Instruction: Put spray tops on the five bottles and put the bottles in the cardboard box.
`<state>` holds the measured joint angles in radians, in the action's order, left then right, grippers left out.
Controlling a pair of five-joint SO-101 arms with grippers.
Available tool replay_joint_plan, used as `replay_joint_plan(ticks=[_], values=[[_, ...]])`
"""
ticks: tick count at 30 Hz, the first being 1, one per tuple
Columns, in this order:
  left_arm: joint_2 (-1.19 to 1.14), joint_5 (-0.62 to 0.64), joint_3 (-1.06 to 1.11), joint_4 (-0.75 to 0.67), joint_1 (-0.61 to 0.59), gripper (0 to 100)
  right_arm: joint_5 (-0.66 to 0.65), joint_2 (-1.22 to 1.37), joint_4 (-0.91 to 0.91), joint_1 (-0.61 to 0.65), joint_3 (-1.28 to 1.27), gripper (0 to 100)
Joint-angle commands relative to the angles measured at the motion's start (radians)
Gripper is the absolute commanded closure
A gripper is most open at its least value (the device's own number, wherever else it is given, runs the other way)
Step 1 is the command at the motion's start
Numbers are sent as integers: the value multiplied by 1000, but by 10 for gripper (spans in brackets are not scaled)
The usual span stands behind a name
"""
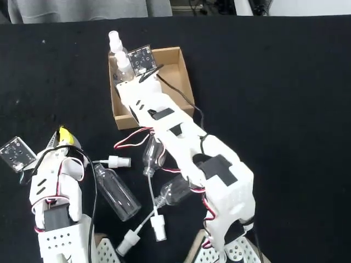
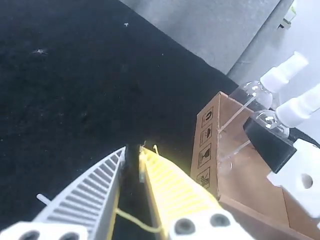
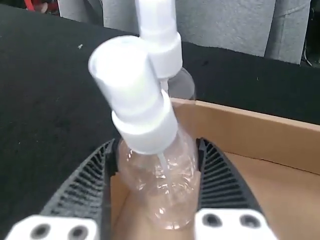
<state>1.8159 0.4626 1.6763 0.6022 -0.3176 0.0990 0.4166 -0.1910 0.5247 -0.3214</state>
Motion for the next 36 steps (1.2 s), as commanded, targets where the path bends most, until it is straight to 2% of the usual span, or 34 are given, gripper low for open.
replay_joint_plan(ticks=[1,7,15,27,36], values=[[8,-9,24,-17,-1,960,3,-13,-32,-25,65,883],[8,-9,24,-17,-1,960,11,-13,21,-21,67,748],[8,-9,24,-17,-2,960,11,-13,87,12,82,661],[8,-9,24,-17,-5,960,3,-44,95,20,41,655],[6,-9,24,-17,-7,960,8,-219,282,18,-35,655]])
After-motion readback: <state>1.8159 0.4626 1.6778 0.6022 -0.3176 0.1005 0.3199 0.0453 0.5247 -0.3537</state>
